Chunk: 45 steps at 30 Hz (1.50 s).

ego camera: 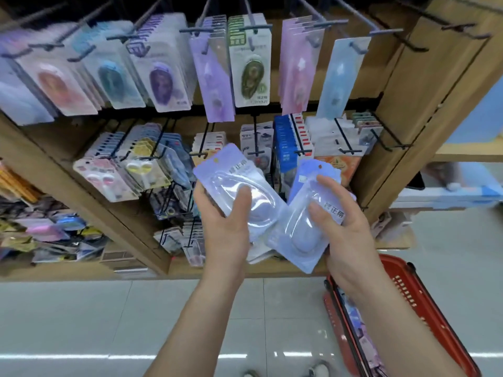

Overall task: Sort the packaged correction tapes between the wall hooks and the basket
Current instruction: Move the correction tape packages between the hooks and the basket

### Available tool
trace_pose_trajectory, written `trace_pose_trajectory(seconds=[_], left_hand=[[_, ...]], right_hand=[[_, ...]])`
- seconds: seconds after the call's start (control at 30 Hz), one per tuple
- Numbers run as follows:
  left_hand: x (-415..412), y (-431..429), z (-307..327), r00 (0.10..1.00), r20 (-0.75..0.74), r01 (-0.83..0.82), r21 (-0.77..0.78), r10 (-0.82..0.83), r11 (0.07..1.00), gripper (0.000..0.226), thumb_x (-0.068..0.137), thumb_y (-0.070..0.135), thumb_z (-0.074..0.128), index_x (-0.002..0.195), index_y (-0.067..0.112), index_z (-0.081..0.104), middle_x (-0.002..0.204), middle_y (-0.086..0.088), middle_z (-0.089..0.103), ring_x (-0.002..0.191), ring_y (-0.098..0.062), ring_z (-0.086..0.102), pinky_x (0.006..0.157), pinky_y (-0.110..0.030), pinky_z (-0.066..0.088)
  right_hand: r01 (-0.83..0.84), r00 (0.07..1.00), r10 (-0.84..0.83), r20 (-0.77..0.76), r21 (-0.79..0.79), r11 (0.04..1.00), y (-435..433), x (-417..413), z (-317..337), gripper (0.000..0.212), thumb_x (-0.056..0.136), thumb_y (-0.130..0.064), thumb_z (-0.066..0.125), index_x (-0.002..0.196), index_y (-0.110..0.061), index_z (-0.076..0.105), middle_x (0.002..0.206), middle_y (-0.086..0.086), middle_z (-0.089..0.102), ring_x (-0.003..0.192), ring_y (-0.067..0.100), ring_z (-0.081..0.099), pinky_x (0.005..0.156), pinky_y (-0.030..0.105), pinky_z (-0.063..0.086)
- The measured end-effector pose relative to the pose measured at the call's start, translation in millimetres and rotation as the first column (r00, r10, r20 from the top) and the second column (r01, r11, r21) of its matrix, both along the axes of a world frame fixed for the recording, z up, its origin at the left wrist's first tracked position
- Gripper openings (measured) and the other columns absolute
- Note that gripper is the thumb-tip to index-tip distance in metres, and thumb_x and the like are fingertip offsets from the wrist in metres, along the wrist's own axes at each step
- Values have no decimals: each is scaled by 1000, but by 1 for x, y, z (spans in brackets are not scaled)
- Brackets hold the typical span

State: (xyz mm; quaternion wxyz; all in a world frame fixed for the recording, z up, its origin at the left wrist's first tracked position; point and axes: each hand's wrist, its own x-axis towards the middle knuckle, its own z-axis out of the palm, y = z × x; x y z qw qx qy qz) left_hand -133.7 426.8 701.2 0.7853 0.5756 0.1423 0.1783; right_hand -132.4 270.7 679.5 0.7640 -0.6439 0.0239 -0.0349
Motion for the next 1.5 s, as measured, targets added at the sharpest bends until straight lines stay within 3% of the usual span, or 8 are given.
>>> trace_pose_trajectory(seconds=[0.17, 0.27, 0.37, 0.5, 0.67, 0.9, 1.1, 1.5], left_hand=[[3, 27, 11, 1000, 16, 3, -65, -2, 998, 38, 96, 22, 58, 132, 22, 49, 114, -3, 66, 100, -18, 68, 80, -36, 57], [4, 7, 9, 975, -37, 218, 32, -217, 975, 38, 94, 21, 60, 130, 18, 51, 108, -1, 69, 95, -14, 68, 78, -29, 57], [1, -19, 2, 940, -66, 338, 39, -335, 940, 44, 87, 26, 58, 130, 18, 53, 115, -4, 71, 102, -20, 69, 84, -33, 57], [2, -33, -1, 921, -87, 385, 48, -380, 922, 28, 84, 24, 57, 111, 20, 65, 107, -8, 74, 94, -25, 71, 82, -39, 57], [9, -47, -2, 966, -135, 216, -35, -218, 976, 13, 95, 14, 61, 105, 10, 67, 93, -10, 74, 79, -22, 69, 67, -35, 56], [18, -47, -5, 978, -198, 29, -160, -60, 987, 21, 97, 14, 58, 112, 0, 63, 107, -22, 71, 91, -34, 68, 84, -52, 55], [6, -17, -16, 970, -229, -137, -243, 81, 960, 15, 97, 10, 55, 108, 5, 64, 87, -6, 71, 76, -22, 68, 66, -33, 56], [-55, 113, -28, 940, -209, -297, -110, 271, 948, 41, 94, 1, 57, 130, 23, 54, 121, -5, 69, 94, -24, 70, 65, -36, 56]], right_hand=[[75, 993, -82, -81, -93, 993, -3, 2, 1, 21, 99, -18, 59, 102, -32, 74, 108, -22, 69, 95, 0, 63, 80, 16, 48], [-19, 995, 10, -97, -88, 996, 4, 4, 5, 25, 104, -23, 50, 106, -26, 74, 116, -8, 72, 111, 8, 65, 98, 33, 50], [-173, 960, 197, -201, 131, 976, 10, 0, 17, 39, 100, -48, 42, 108, -25, 74, 113, 6, 75, 108, 25, 70, 97, 46, 52], [-279, 911, 335, -241, 239, 930, -6, -5, 15, 51, 85, -50, 63, 124, -18, 64, 120, 11, 71, 112, 32, 68, 98, 49, 52], [-340, 886, 403, -229, 270, 901, -20, 1, 7, 49, 79, -24, 71, 126, -19, 60, 117, 11, 72, 104, 30, 71, 83, 41, 59], [-371, 888, 404, -222, 174, 912, -20, 23, 0, 47, 84, 0, 72, 117, -29, 55, 107, 2, 75, 91, 22, 74, 65, 32, 60], [-564, 788, 570, -233, 99, 820, -4, 37, -17, 67, 71, -7, 84, 124, -33, 52, 112, -2, 73, 99, 22, 72, 73, 38, 60], [-688, 710, 675, -202, 10, 726, 83, 53, -27, 85, 73, 1, 79, 136, -40, 40, 110, -15, 69, 99, 13, 70, 72, 33, 58]])
